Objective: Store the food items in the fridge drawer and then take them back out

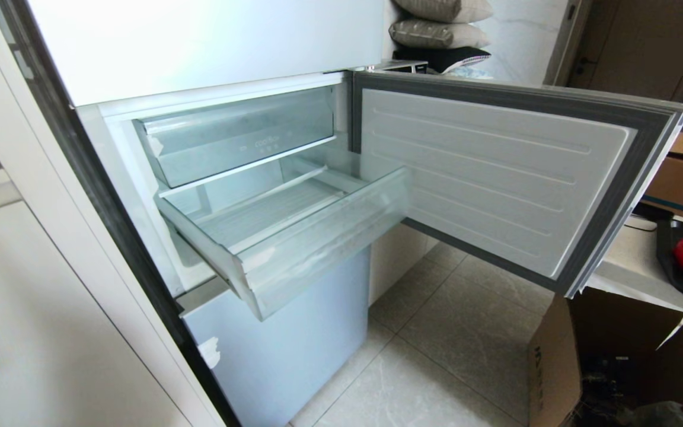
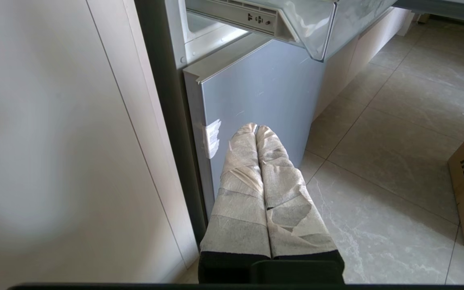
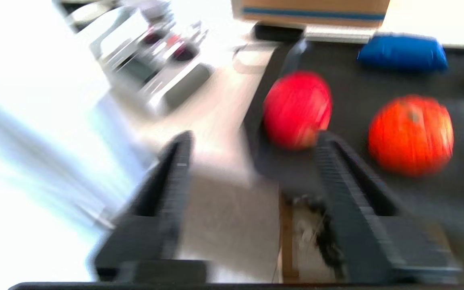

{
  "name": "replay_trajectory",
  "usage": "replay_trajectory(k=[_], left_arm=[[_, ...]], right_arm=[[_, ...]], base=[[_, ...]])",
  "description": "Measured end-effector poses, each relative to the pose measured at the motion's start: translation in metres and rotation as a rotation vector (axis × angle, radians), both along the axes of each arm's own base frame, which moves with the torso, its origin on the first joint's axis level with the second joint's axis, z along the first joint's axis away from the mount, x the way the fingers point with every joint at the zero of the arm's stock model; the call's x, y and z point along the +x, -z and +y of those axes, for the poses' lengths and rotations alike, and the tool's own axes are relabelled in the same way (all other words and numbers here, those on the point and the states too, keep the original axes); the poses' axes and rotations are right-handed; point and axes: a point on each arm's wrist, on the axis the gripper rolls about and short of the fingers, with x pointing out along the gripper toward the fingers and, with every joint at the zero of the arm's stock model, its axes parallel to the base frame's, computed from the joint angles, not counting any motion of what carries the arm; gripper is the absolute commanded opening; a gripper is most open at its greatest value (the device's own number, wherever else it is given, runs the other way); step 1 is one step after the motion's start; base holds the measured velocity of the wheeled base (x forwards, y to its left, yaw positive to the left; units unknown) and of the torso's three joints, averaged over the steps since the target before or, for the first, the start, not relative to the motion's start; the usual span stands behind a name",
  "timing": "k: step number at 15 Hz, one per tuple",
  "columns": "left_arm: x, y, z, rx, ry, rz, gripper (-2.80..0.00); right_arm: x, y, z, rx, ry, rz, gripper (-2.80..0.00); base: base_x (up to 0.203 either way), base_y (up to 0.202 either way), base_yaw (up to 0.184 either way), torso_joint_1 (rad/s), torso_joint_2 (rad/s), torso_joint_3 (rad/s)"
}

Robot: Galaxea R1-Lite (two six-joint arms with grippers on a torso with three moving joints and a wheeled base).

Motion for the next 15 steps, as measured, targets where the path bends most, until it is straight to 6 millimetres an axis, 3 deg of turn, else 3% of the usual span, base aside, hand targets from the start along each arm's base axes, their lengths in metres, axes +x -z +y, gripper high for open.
replay_trajectory(k=[3,7,11,15], left_arm=[[0.000,0.000,0.000,0.000,0.000,0.000,-2.80],[0.000,0.000,0.000,0.000,0.000,0.000,-2.80],[0.000,0.000,0.000,0.000,0.000,0.000,-2.80],[0.000,0.000,0.000,-0.001,0.000,0.000,-2.80]], right_arm=[[-0.066,0.018,0.063,-0.043,-0.038,-0.010,-2.80],[-0.123,0.062,0.132,-0.073,-0.279,0.042,-2.80],[-0.178,0.108,0.148,-0.094,-0.433,0.124,-2.80],[-0.200,0.131,0.147,-0.179,-0.437,0.011,-2.80]], base=[[0.000,0.000,0.000,0.000,0.00,0.000],[0.000,0.000,0.000,0.000,0.00,0.000],[0.000,0.000,0.000,0.000,0.00,0.000],[0.000,0.000,0.000,0.000,0.00,0.000]])
